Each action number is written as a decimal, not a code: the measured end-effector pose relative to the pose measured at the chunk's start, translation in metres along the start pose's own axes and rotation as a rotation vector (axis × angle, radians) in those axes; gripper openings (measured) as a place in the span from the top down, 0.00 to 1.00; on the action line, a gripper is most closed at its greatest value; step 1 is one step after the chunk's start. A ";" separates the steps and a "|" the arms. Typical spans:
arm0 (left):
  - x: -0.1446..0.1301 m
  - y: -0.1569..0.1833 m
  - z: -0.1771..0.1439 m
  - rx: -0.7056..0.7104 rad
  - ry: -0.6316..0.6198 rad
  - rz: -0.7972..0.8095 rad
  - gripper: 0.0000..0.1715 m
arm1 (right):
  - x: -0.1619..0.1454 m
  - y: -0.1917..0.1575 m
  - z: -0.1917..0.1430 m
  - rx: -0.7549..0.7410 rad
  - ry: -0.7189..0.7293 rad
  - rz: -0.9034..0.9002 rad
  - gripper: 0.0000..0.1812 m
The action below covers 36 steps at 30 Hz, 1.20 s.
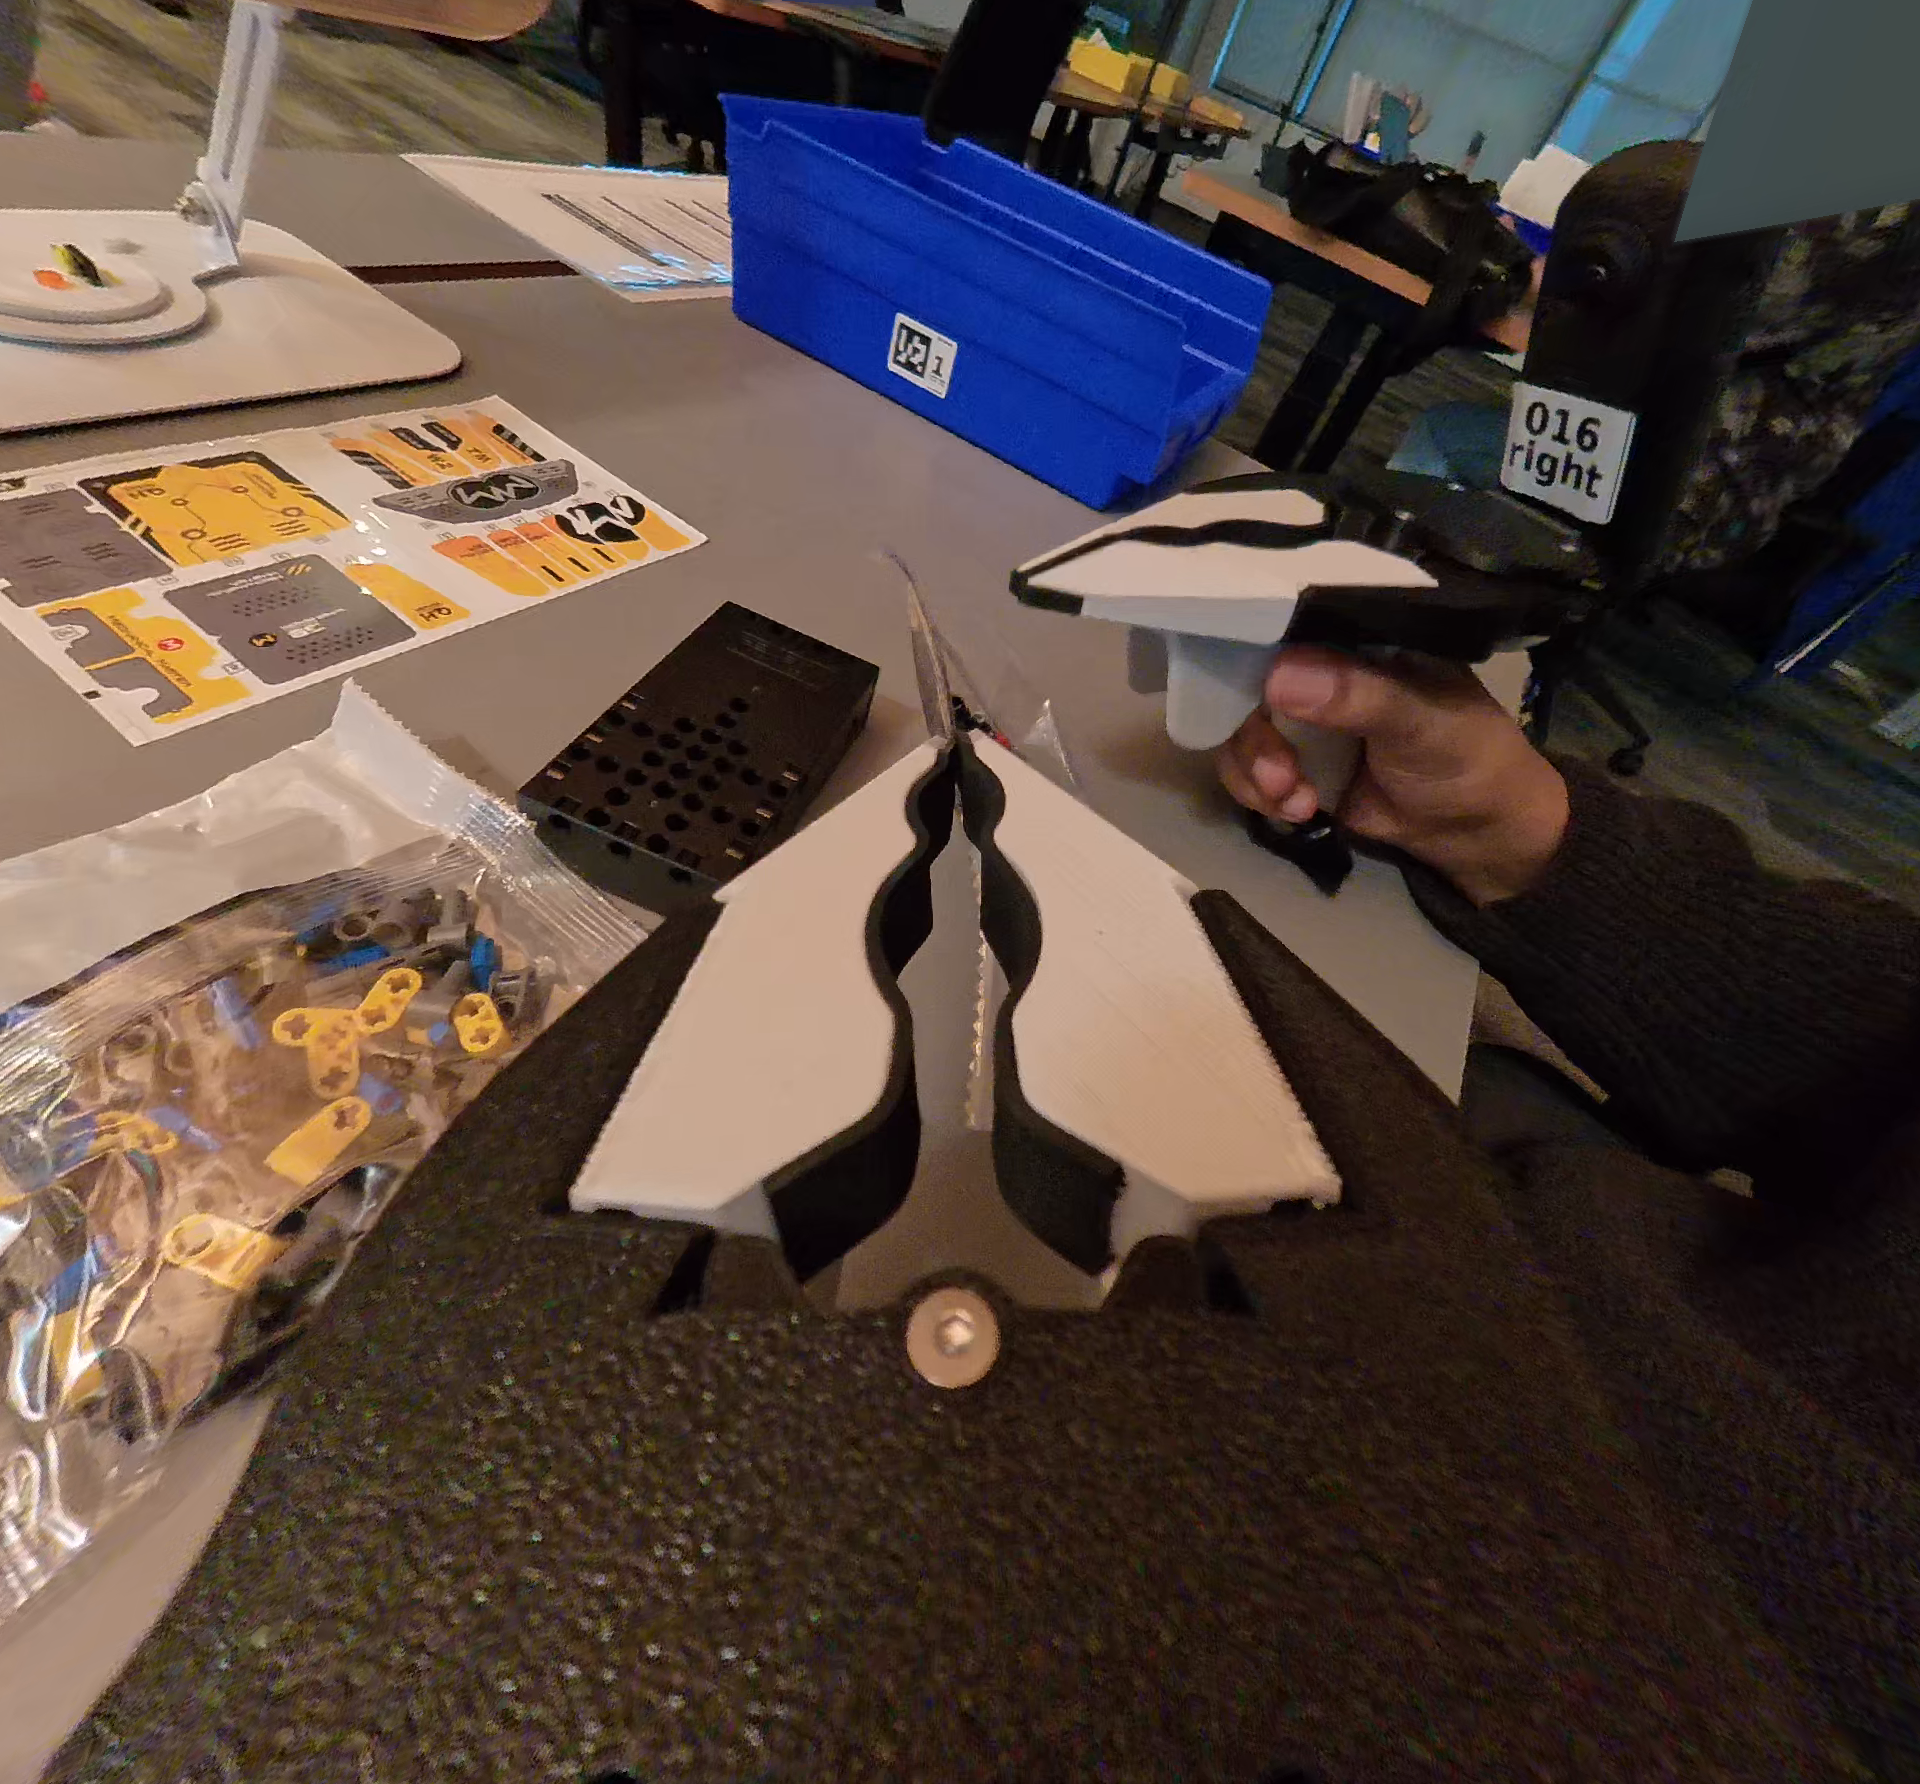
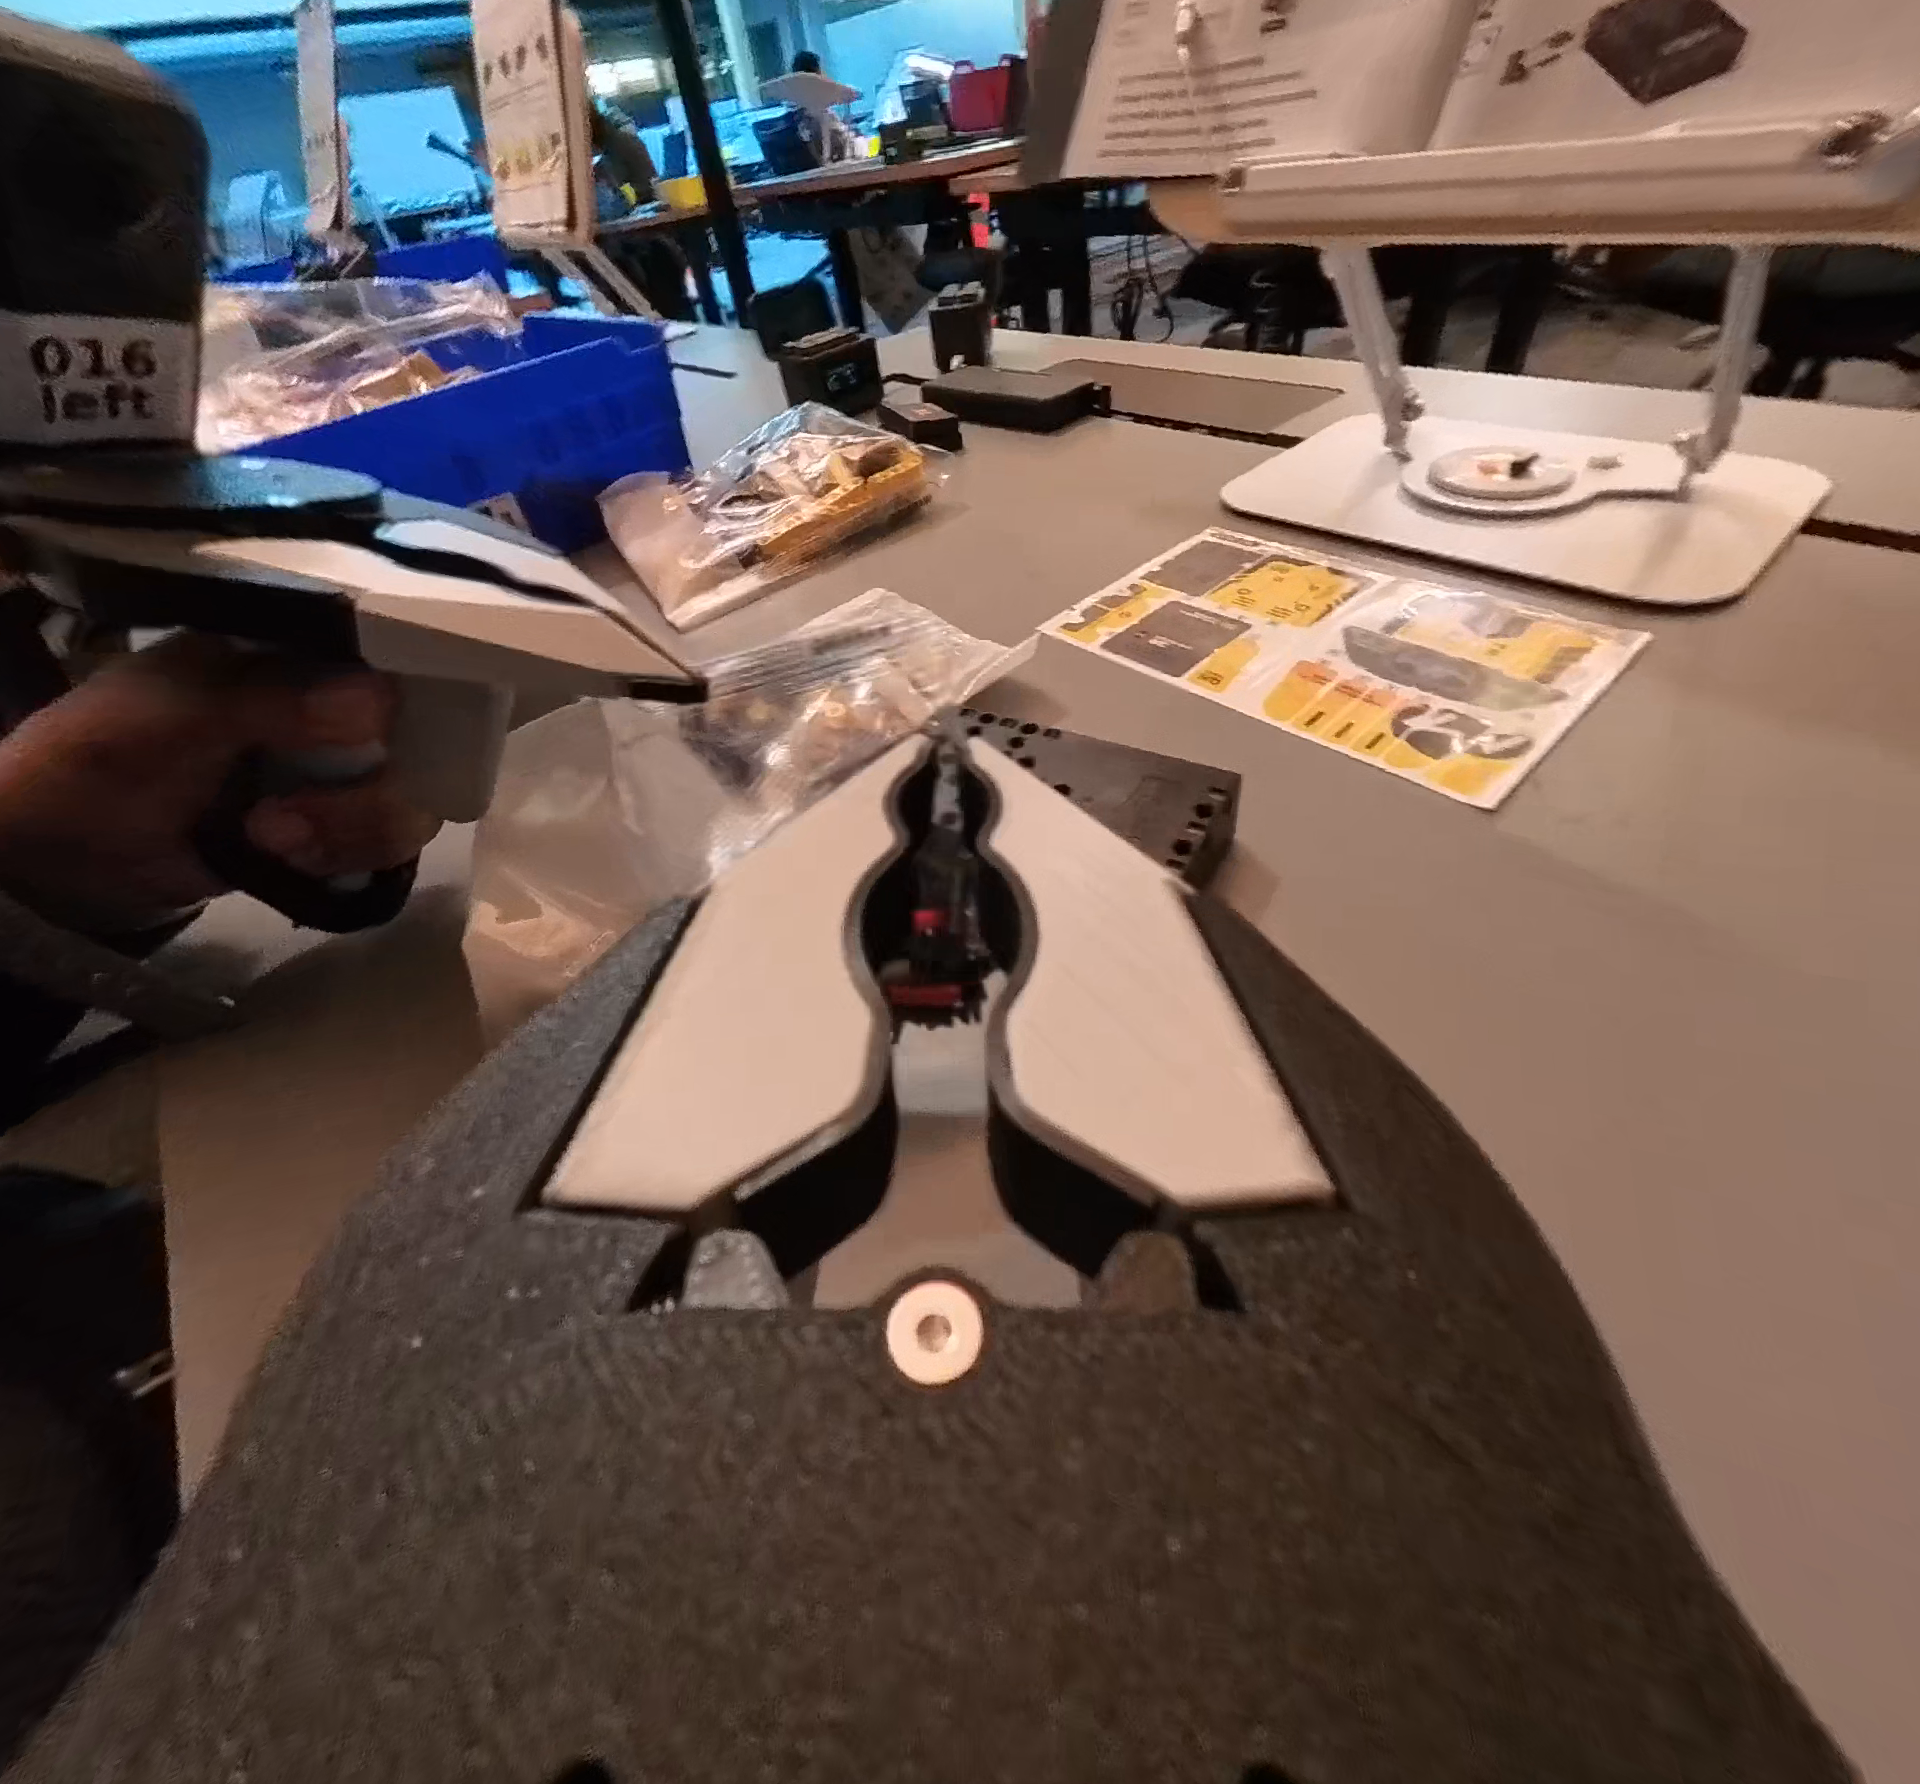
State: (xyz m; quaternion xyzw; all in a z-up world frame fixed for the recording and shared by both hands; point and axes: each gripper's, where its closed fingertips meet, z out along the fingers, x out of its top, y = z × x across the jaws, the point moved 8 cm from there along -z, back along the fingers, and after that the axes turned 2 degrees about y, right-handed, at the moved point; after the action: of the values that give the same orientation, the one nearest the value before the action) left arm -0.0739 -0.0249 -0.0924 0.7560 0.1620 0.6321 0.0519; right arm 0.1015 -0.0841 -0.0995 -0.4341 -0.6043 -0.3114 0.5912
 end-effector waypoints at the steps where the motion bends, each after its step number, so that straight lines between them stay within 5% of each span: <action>1: 0.000 0.002 0.001 -0.007 -0.002 0.001 1.00 | 0.000 -0.004 0.002 0.010 -0.008 -0.027 0.92; 14: -0.002 0.013 0.007 -0.027 -0.002 0.028 1.00 | -0.001 -0.010 0.005 0.072 0.006 0.029 0.86; 19: 0.000 0.011 0.005 -0.012 0.011 0.036 1.00 | -0.001 -0.004 0.005 0.005 -0.001 0.059 1.00; 27: 0.000 0.009 0.005 -0.010 0.015 0.030 1.00 | 0.000 -0.003 0.001 0.030 0.026 0.071 1.00; 30: 0.000 0.010 0.005 -0.012 0.014 0.033 1.00 | 0.001 -0.006 0.002 0.045 0.027 0.039 0.88; 36: 0.001 0.011 0.005 -0.002 0.024 0.040 1.00 | 0.002 -0.012 0.003 0.087 0.056 0.037 0.84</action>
State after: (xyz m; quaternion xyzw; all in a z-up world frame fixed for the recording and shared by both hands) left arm -0.0672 -0.0342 -0.0892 0.7516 0.1467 0.6420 0.0380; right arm 0.0896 -0.0864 -0.0961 -0.4103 -0.5924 -0.2857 0.6318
